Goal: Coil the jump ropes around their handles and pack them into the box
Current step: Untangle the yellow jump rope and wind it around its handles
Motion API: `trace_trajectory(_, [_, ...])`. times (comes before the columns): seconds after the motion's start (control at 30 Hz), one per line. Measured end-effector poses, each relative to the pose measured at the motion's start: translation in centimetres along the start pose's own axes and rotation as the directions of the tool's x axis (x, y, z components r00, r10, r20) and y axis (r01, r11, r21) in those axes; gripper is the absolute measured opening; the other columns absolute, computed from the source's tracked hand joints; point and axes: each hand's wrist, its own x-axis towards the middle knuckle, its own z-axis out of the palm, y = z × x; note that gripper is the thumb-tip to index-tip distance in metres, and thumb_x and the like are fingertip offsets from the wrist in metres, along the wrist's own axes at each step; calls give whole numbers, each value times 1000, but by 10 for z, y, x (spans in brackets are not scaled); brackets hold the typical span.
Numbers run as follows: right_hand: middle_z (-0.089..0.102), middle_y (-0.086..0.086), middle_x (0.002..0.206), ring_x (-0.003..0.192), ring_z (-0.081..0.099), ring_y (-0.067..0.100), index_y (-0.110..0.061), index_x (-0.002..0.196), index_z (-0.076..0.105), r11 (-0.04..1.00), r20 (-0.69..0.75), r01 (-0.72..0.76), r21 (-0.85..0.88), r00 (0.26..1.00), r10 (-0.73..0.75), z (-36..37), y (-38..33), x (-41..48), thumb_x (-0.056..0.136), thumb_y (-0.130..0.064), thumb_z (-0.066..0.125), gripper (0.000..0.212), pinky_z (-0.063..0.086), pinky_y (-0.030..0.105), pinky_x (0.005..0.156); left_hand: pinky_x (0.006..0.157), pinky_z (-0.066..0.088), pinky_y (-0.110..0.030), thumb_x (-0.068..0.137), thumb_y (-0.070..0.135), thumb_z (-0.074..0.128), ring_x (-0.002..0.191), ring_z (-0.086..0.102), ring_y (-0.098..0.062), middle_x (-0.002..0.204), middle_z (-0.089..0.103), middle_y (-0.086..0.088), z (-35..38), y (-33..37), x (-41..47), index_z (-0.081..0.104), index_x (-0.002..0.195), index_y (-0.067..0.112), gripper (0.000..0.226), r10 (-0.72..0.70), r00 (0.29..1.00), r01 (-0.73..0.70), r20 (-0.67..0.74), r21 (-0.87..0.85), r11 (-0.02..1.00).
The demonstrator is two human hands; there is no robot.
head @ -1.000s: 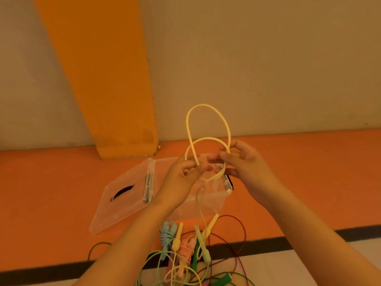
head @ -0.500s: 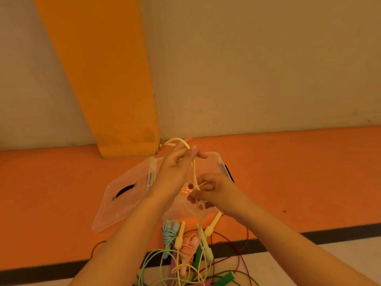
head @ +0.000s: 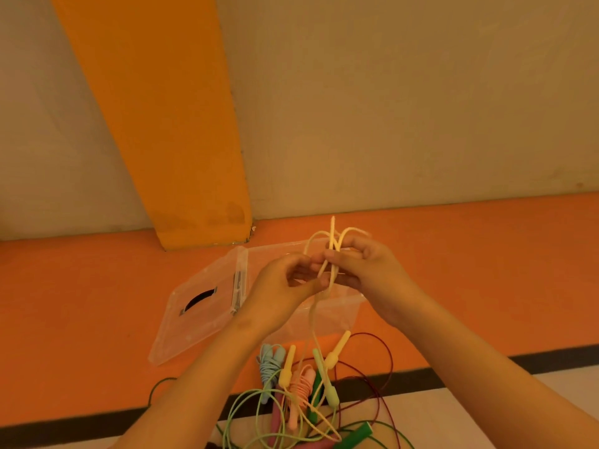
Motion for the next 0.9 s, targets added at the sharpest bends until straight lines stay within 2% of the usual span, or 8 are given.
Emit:
trace_trajectory(0.07, [72,17,90,80,70,26,3,97,60,999,10,13,33,1000,-13,0,-1,-1,88,-3,60,11,58,29,68,86,54,-33,85,10,70,88,68,-14,92,74,-1,1,0,-1,73,95,16,12,10,999,-10,50,5,1000])
trace_trajectory(0.13, [72,18,94,80,71,25,7,101,60,999,0,23,29,1000,-23,-2,0,-1,87,-2,61,17,58,29,67,78,53,-25,85,7,68,80,68,-11,86,74,-2,0,-1,-1,74,87,14,9,9,999,-9,42,-8,1000])
trace_trajectory(0.23, [70,20,101,84,71,21,1,103,65,1000,-13,-4,-20,1000,4,-5,2,0,86,-1,62,17,56,25,66,63,47,-16,86,6,67,65,64,-5,72,70,-1,-3,1,1,72,77,10,11,34,998,-35,-57,-14,999])
trace_trajectory(0.37, [71,19,99,83,70,20,-4,104,67,976,104,-97,-195,987,119,-5,13,-2,86,-3,65,18,56,25,67,56,43,-11,87,8,66,62,63,-3,73,70,-4,-8,8,3,71,84,5,6,9,985,-39,-174,-169,985])
trace_trajectory(0.57, [71,20,98,82,65,19,-12,92,69,916,176,-127,-379,963,206,10,40,-6,83,-3,68,13,54,23,66,59,48,-18,88,9,64,65,64,-7,68,70,4,-12,18,2,70,83,12,8,3,980,-73,-200,-346,935])
trace_trajectory(0.67, [70,25,94,77,65,22,-7,89,70,898,144,-107,-427,972,184,8,44,-4,82,-4,70,8,56,30,70,61,50,-17,88,9,64,70,66,-9,76,72,1,-15,19,1,70,88,13,8,-18,979,-65,-202,-395,917])
trace_trajectory(0.8, [70,26,93,76,66,24,0,92,68,942,87,-94,-321,988,128,2,32,-1,82,-1,69,10,58,30,69,65,54,-20,81,14,70,79,67,-14,91,72,-8,-19,14,2,69,94,14,13,-57,979,-18,-197,-358,933])
trace_trajectory(0.9, [72,16,85,73,69,18,2,94,68,976,71,-56,-209,995,72,-4,20,1,83,1,67,12,57,25,66,75,56,-24,77,12,76,86,69,-17,91,73,-4,-18,7,0,70,92,13,17,-22,998,7,-64,-219,976])
